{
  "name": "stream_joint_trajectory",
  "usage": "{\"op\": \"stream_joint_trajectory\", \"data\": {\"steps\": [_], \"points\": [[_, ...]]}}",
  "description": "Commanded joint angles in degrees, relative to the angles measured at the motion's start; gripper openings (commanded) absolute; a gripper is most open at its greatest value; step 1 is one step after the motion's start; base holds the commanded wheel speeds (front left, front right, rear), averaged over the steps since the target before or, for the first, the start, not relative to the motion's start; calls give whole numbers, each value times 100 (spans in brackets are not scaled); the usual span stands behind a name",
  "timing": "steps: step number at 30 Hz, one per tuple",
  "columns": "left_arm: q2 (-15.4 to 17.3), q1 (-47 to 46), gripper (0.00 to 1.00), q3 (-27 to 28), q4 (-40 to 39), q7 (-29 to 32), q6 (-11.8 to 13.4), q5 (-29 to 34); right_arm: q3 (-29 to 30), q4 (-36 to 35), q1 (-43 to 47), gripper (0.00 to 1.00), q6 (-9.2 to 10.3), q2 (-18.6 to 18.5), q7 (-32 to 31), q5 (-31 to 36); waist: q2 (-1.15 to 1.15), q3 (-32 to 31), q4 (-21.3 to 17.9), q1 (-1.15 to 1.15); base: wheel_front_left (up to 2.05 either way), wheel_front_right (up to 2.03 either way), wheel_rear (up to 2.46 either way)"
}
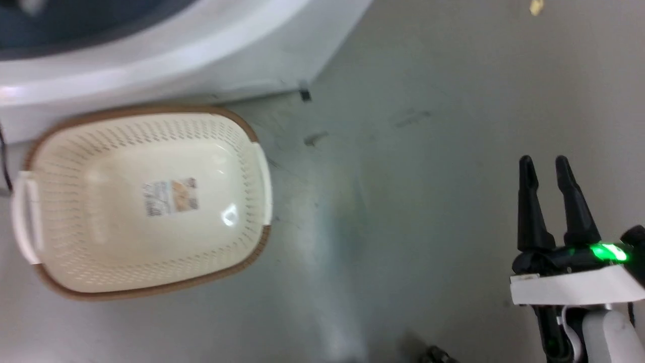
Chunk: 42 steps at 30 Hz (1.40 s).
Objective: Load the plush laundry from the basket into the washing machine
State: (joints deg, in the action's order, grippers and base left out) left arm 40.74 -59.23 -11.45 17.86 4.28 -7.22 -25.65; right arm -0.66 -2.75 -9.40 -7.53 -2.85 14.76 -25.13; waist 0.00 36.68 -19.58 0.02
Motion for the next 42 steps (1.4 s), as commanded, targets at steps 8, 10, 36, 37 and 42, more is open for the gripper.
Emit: {"op": "stream_joint_trajectory", "data": {"steps": [8,10,36,37,42], "points": [[199,-1629,0,-604,1319,222,-23,329,-259,-29,-299,100,4,-3,24,-220,0,804,-604,-2,0,0,0],[173,-1915,0,-699,1660,316,-24,314,-271,-39,-335,100,4,-3,24,-257,0,884,-636,-2,0,0,0],[-295,-2233,100,-1816,3566,-677,-26,-317,35,9,-435,100,4,-3,24,114,0,307,-172,-2,0,0,0],[-369,-2115,100,-1828,3628,-805,-26,-380,85,18,-417,100,4,-3,24,175,0,173,-99,-2,0,0,0],[-752,-1406,100,-1908,3826,-1460,-26,-727,277,57,-278,100,4,-3,24,502,0,-561,277,-2,0,0,0]]}}
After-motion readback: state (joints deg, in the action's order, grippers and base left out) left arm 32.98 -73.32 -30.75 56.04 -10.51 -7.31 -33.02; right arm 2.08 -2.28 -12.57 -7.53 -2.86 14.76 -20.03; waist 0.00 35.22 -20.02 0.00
